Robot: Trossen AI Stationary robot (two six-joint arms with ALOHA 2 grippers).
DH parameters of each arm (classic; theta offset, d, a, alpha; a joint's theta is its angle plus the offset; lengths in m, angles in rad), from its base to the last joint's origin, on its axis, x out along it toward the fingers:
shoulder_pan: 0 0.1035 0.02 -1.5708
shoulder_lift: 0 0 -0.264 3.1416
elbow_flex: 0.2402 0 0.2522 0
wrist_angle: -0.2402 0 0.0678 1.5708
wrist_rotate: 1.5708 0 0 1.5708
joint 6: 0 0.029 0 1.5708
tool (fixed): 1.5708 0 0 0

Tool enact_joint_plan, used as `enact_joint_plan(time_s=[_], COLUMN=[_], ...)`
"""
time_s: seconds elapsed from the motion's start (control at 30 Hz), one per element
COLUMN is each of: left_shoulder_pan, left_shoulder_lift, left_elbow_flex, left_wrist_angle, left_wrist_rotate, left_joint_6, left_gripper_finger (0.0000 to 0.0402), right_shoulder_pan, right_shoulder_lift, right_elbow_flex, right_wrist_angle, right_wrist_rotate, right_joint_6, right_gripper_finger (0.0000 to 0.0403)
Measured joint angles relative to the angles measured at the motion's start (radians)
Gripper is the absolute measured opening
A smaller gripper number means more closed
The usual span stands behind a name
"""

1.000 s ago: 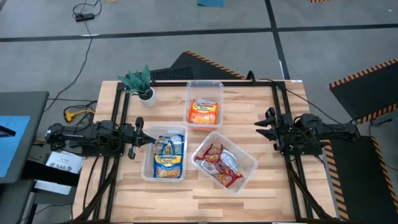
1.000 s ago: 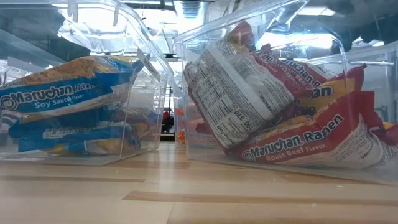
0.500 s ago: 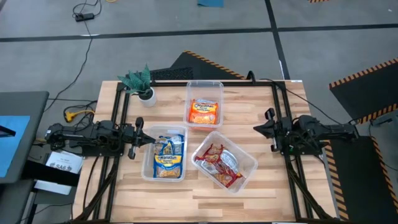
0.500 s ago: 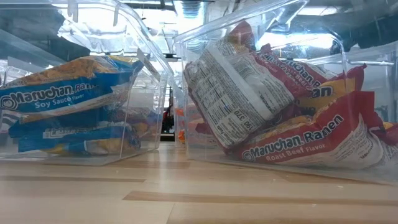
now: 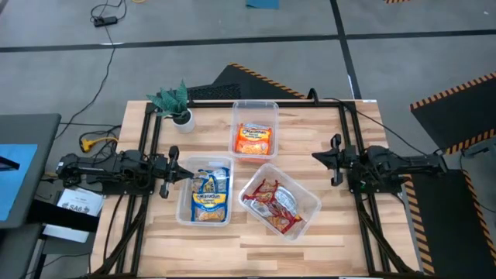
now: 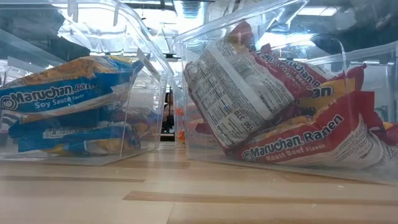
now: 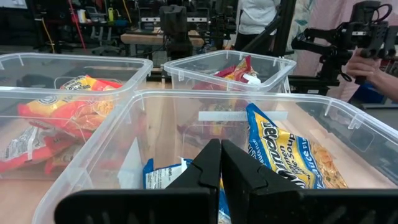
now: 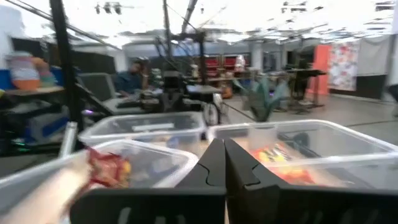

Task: Sort Maruchan noodles
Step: Return to Home Position

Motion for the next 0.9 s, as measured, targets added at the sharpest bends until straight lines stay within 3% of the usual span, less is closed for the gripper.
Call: enact_joint_plan(time_s=[0.2, 0.9], left_shoulder_pan=[0.000, 0.000], left_shoulder_lift=[0.000, 0.000], left_elbow_flex=[0.000, 0.000], left_wrist_angle=[0.000, 0.000], left_wrist_rotate=[0.000, 0.000], left_joint_6=[0.000, 0.000], left_gripper_finger=[0.0000, 0.0000], right_shoulder_pan=[0.000, 0.000], right_shoulder_lift=[0.001, 0.011], right_elbow_flex=[0.000, -0.002], right_wrist_angle=[-0.054, -0.132], right_wrist_rotate=[0.049, 0.037], right_joint_6=[-0.009, -0.045], right_gripper_finger=[0.0014, 0.0035])
